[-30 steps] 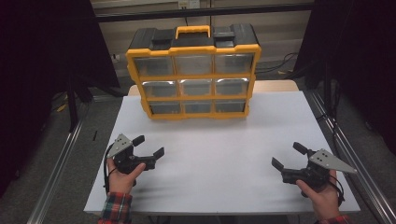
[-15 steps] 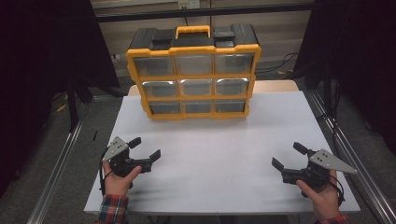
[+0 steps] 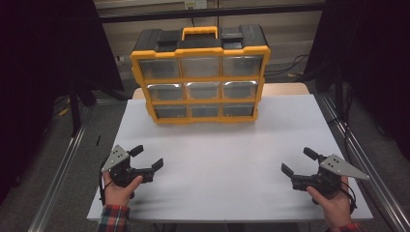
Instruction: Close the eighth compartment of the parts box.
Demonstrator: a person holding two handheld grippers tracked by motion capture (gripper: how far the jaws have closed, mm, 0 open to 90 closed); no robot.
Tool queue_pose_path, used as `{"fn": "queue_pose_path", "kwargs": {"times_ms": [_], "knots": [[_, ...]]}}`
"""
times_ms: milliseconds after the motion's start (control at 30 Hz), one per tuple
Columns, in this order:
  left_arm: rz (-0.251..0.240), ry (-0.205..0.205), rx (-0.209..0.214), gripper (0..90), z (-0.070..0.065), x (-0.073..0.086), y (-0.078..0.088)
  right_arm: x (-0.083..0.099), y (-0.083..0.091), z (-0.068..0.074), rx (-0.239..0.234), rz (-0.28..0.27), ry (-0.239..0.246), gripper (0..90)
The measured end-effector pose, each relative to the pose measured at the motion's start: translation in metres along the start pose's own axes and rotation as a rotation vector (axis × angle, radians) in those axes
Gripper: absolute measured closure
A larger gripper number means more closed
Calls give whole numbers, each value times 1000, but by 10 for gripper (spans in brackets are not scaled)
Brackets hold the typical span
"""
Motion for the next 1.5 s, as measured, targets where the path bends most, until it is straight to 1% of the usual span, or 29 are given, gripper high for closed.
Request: {"fn": "queue_pose_path", "kwargs": {"times_ms": [100,167,200,533,600,633,667,767,867,933,967,1033,1067,1100,1167,1267,1400,1433,1467,1500], "knots": [[-7,2,8,29,0,1,1,0,0,0,-1,1,0,8],[-4,-10,-1,26,0,1,3,0,0,0,1,2,2,8],[-4,-6,-2,26,0,1,3,0,0,0,2,2,2,8],[-6,-22,1,25,-1,4,5,1,-1,0,1,2,2,8],[-7,-19,9,25,-1,4,5,1,-1,0,1,3,1,8],[-9,-26,12,25,0,4,6,1,-1,0,0,4,3,8],[-9,-21,8,25,-1,4,6,1,-1,0,0,4,2,8],[-6,-25,11,25,-1,6,6,1,-1,0,1,6,4,8],[1,-40,2,25,-1,7,7,1,-1,0,-2,3,8,8],[2,-45,8,25,-2,8,6,1,-1,0,-3,3,9,8],[10,-60,6,26,-2,8,7,1,-1,0,-3,4,9,8],[4,-55,13,25,-3,9,7,1,-1,0,-2,4,8,8],[4,-59,24,25,-3,9,7,1,-1,0,-4,5,8,8],[12,-71,22,25,-2,9,7,1,-1,0,-1,5,9,8],[11,-72,26,26,-3,9,8,1,-1,0,-1,7,6,8],[19,-90,24,26,-4,9,8,1,-1,0,0,8,7,8],[15,-88,24,25,-5,10,8,1,-1,-1,2,5,7,8],[8,-79,24,26,-5,10,7,1,-1,-1,2,4,7,8],[17,-91,23,25,-4,10,8,1,-1,-1,1,4,6,8],[19,-92,23,25,-4,10,8,1,-1,-1,3,5,6,8]]}}
Point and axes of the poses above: each handheld gripper's, and its own axes: y roughly backward along the jaws, x roughly out of its underside, z roughly to its left, the point moved 1 cm from there along -y, roughly forward along the jaws, and after that the axes turned 4 degrees about y, right-handed, at the moved point
